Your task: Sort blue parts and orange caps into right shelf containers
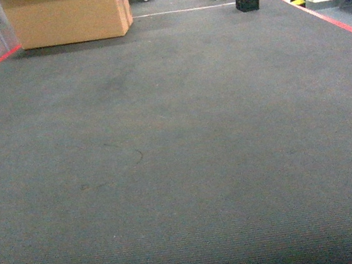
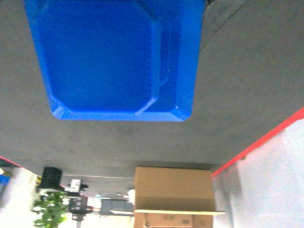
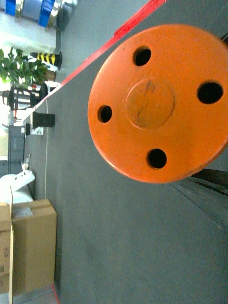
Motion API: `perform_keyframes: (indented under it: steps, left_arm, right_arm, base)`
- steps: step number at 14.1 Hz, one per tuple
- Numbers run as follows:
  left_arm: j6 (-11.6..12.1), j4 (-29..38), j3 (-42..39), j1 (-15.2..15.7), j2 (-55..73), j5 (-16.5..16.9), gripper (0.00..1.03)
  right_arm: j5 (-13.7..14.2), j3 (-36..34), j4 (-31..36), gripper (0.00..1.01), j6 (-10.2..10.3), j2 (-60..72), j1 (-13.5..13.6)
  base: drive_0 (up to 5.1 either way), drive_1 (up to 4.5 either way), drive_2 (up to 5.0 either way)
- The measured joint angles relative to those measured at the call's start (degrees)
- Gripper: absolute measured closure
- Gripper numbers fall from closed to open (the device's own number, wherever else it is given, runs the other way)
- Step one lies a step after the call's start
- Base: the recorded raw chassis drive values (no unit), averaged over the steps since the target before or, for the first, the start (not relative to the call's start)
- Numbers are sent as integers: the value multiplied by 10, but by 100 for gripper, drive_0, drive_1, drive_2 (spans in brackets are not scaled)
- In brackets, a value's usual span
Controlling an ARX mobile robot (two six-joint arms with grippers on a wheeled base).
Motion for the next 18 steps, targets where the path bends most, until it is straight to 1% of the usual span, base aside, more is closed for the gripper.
perform_keyframes:
  steps: [1, 2, 3, 5, 6, 9, 11, 18]
  left_arm:
    - [0, -3, -8, -4, -9, -2, 60]
    - [0, -40, -10, -3, -38, -2, 60]
    - [0, -86, -23, -2, -94, -1, 60]
    - [0, -78, -23, -2, -101, -2, 60]
    - [0, -75, -22, -2, -101, -2, 60]
    - [0, -80, -42, -2, -118, -2, 60]
    - [0, -72, -42, -2, -119, -3, 60]
    - [0, -78, -42, -2, -119, -2, 60]
  right_arm:
    - [3, -6, -5, 59, 0, -11, 2]
    - [2, -9, -9, 59, 0, -21, 2]
    - [2, -11, -28, 59, 0, -38, 2]
    - [2, -11, -75, 59, 0, -70, 2]
    - [2, -26, -96, 59, 0, -115, 2]
    - [4, -30, -96, 59, 0, -133, 2]
    - [3, -30, -95, 59, 0, -133, 2]
    - [2, -30, -95, 59, 0, -133, 2]
  base:
    - [0, 0, 0]
    - [0, 0, 0]
    - [0, 0, 0]
    - [0, 0, 0]
    - [0, 0, 0]
    - [0, 0, 0]
    - [0, 0, 0]
    - [0, 0, 0]
